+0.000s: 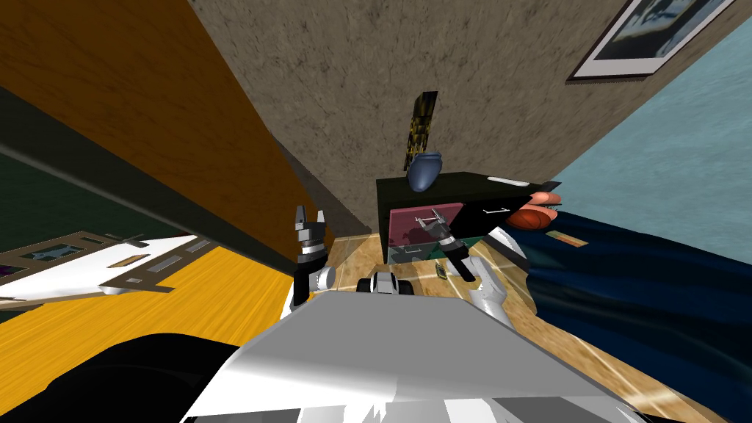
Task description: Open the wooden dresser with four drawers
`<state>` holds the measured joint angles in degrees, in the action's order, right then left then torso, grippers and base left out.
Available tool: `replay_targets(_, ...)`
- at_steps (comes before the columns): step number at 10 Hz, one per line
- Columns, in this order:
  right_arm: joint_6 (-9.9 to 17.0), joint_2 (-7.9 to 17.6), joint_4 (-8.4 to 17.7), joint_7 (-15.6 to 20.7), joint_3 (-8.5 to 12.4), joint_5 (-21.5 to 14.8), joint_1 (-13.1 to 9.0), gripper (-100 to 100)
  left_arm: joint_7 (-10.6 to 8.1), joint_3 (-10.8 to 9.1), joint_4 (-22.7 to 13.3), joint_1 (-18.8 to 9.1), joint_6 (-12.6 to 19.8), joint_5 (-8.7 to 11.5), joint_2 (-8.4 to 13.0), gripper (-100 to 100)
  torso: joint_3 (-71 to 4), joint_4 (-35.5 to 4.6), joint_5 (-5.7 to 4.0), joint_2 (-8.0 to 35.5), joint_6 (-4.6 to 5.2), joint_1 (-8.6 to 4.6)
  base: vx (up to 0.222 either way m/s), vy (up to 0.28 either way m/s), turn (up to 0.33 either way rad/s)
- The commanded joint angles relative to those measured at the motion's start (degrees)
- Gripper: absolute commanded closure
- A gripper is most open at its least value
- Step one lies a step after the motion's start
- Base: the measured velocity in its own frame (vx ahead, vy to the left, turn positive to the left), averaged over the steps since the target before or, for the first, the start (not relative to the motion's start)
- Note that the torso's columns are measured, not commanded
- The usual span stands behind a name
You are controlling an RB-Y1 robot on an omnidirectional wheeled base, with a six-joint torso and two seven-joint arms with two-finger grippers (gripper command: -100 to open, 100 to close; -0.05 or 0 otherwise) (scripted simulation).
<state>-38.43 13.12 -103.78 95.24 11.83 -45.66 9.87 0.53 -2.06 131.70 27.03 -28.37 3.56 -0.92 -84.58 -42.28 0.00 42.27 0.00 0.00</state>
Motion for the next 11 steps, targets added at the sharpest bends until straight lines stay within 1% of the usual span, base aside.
replay_targets(1,0.10,-0.44,1.84,4.54,0.73,-1.43,-0.20,-100,0.00,0.00,0.00,0.00,0.00,0.00,0.00,0,0.01,0.00,0.00,0.01,0.00,0.01,0.022,-0.006,-0.005)
replay_targets(2,0.22,-0.86,3.40,6.24,1.39,-2.56,-0.36,-100,0.00,0.00,0.00,0.00,0.00,0.00,0.00,0,0.02,-0.01,0.01,0.03,0.00,0.02,0.025,-0.010,-0.007)
replay_targets(3,0.22,-0.86,3.40,7.86,1.39,-2.56,-0.36,-100,0.00,0.00,0.00,0.00,0.00,0.00,0.00,0,0.02,-0.01,0.00,0.02,0.01,-0.01,0.020,-0.010,-0.005)
replay_targets(4,0.33,-1.37,4.88,9.38,2.04,-3.63,-0.50,-100,0.00,0.00,0.00,0.00,0.00,0.00,0.00,0,0.02,-0.01,0.00,0.04,0.00,0.00,0.024,-0.011,-0.008)
replay_targets(5,0.33,-1.37,4.88,11.01,2.04,-3.63,-0.50,-100,0.00,0.00,0.00,0.00,0.00,0.00,0.00,0,0.02,-0.01,0.00,0.02,0.00,0.00,0.020,-0.009,-0.005)
replay_targets(6,0.43,-2.00,6.26,12.70,2.65,-4.62,-0.60,-100,0.00,0.00,0.00,0.00,0.00,0.00,0.00,0,0.02,-0.01,0.01,0.03,0.00,0.01,0.018,-0.010,-0.010)
replay_targets(7,0.43,-2.00,6.26,13.88,2.65,-4.62,-0.60,-100,0.00,0.00,0.00,0.00,0.00,0.00,0.00,0,0.02,-0.01,0.00,0.02,0.00,0.00,0.016,-0.008,-0.004)
replay_targets(8,0.52,-2.77,7.54,15.78,3.23,-5.52,-0.68,-100,0.00,0.00,0.00,0.00,0.00,0.00,0.00,0,0.02,-0.01,0.01,0.03,0.00,0.01,0.021,-0.012,-0.009)
replay_targets(9,0.52,-2.77,7.54,16.49,3.23,-5.52,-0.68,-100,0.00,0.00,0.00,0.00,0.00,0.00,0.00,0,0.01,0.00,0.00,0.01,0.00,-0.01,0.016,-0.010,-0.006)
replay_targets(10,0.62,-3.69,8.72,18.72,3.77,-6.34,-0.73,-100,0.00,0.00,0.00,0.00,0.00,0.00,0.00,0,0.02,-0.01,0.00,0.03,0.00,0.01,0.017,-0.008,-0.013)
replay_targets(11,0.62,-3.69,8.72,18.87,3.77,-6.34,-0.73,-100,0.00,0.00,0.00,0.00,0.00,0.00,0.00,0,0.02,-0.01,0.01,0.03,0.00,0.01,0.014,-0.008,-0.005)
